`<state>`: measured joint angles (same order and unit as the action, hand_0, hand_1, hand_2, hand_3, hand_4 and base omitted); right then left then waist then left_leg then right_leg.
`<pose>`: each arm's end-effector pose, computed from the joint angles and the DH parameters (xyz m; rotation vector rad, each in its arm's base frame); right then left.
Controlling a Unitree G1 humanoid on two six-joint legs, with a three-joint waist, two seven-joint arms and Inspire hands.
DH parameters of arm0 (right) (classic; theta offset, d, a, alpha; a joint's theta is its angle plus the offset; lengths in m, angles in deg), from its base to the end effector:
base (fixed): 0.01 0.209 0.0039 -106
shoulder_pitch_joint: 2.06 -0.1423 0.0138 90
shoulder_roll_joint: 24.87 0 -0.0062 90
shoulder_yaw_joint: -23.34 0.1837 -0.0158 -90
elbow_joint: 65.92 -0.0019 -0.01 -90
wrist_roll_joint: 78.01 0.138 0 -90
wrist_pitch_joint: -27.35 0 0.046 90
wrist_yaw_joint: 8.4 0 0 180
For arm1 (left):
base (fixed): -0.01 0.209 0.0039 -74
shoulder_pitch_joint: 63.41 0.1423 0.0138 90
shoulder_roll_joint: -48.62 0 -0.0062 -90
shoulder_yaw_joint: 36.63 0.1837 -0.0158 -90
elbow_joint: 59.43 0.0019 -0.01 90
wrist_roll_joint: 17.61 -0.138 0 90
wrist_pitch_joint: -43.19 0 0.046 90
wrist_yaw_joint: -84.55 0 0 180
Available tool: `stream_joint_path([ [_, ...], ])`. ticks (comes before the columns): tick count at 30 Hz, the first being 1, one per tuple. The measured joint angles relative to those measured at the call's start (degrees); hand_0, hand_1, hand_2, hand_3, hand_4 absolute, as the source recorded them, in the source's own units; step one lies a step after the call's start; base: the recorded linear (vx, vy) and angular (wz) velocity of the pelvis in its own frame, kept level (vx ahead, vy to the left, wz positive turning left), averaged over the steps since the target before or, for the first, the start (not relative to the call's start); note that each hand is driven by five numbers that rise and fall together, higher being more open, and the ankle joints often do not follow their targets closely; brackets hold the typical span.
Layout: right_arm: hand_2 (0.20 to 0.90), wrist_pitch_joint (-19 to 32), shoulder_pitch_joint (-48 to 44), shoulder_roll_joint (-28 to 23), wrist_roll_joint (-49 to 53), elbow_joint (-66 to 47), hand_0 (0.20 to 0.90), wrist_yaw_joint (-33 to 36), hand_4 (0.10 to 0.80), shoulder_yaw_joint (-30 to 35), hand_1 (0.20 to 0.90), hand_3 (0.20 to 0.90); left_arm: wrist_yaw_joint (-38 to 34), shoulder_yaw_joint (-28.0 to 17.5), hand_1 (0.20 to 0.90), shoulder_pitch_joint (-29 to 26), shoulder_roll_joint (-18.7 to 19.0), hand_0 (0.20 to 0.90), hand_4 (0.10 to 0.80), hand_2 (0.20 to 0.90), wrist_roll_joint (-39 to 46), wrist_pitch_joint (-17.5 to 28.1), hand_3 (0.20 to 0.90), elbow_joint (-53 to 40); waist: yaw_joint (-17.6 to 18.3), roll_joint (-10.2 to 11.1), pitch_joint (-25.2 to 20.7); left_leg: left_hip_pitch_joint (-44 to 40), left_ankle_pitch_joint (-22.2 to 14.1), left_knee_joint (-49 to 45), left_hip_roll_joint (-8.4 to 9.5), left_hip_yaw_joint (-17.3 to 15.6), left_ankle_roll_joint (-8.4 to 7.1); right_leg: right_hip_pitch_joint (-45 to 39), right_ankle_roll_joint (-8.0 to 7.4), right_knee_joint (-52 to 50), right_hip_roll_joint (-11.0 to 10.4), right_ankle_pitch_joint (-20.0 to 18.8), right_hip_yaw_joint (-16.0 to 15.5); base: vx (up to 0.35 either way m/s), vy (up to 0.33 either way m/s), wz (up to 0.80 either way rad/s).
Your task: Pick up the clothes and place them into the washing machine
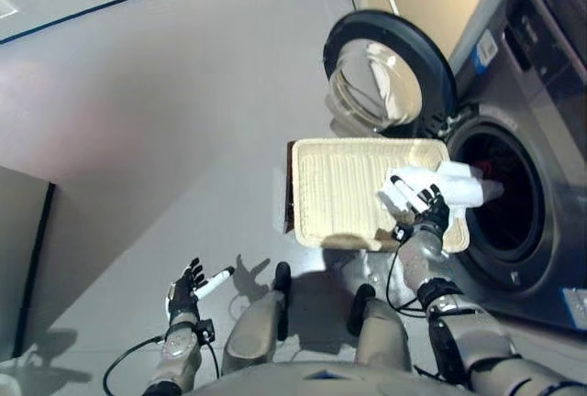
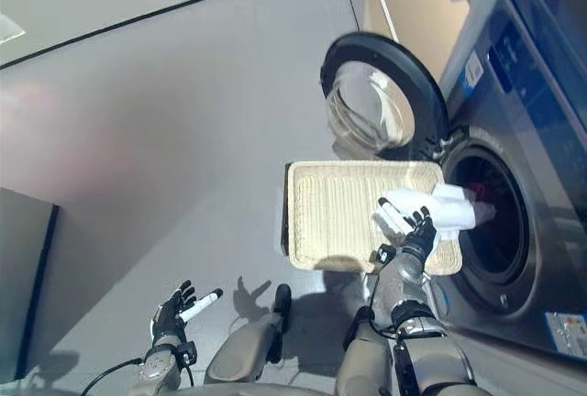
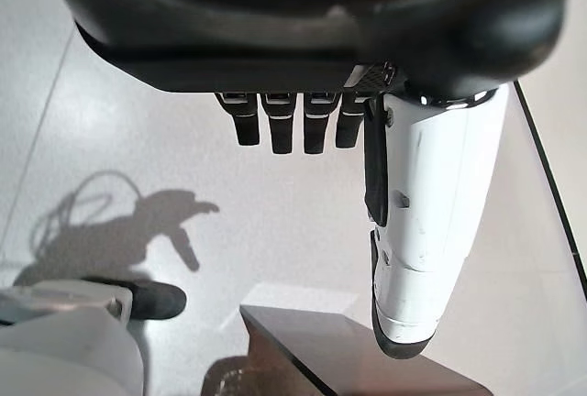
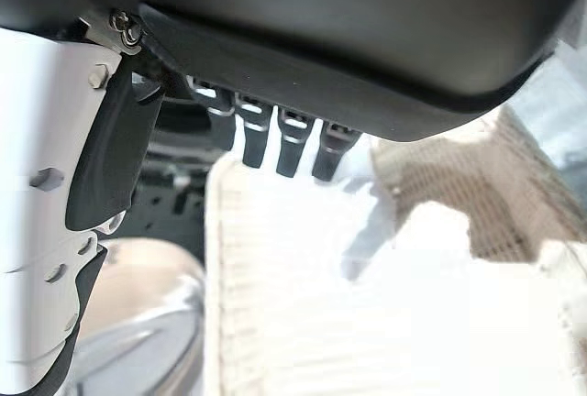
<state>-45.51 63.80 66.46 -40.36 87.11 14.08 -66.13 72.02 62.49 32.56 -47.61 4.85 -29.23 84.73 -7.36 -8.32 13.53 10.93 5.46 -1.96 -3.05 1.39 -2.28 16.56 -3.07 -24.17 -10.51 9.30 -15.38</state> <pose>0.2413 -0.2250 -0.0258 0.2697 0.3866 -0.7350 0.0920 0.1932 -0.1014 -0.0286 0.7514 0.3780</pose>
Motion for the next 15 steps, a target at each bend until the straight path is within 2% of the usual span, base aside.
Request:
stream_joint_path([
  [6,0.900,-2.31,2.26,0.61,-1.85,2.94,0.900,1.13,0.800,0.63,0.900,0.900,-0.34,-3.57,0.900,1.32,0.27,0.900,0.800,0.900,-3.56,-0.91,0.900,3.51,-0.47,0.73,-3.04,-2.42,-0.38,0.99,0.24,0.07,0.88,-4.00,-0.73,4.54,0.35,-1.67,-0.45,0.087,0.035,0.02],
  [13,0.900,-2.13,12.42,2.74,-0.01,2.76,0.900,-3.10,0.800,2.66,0.900,0.900,-1.19,-4.25,0.900,2.00,-0.03,0.900,0.800,0.900,-6.03,-2.23,0.900,8.21,0.41,4.77,-7.54,-6.54,-2.04,2.18,1.04,-1.23,1.90,-8.29,-2.18,8.87,0.27,-2.73,0.62,0.067,0.105,-0.10],
  [15,0.900,-2.05,17.61,3.75,1.13,3.21,0.900,-4.61,0.800,4.45,0.900,0.900,-1.13,-4.42,0.900,1.89,0.03,0.900,0.800,0.900,-6.11,-2.39,0.900,10.15,0.79,6.79,-9.54,-7.96,-3.17,2.08,1.85,-1.71,2.57,-10.31,-2.72,9.93,-0.33,-2.90,1.21,0.083,0.164,-0.12],
])
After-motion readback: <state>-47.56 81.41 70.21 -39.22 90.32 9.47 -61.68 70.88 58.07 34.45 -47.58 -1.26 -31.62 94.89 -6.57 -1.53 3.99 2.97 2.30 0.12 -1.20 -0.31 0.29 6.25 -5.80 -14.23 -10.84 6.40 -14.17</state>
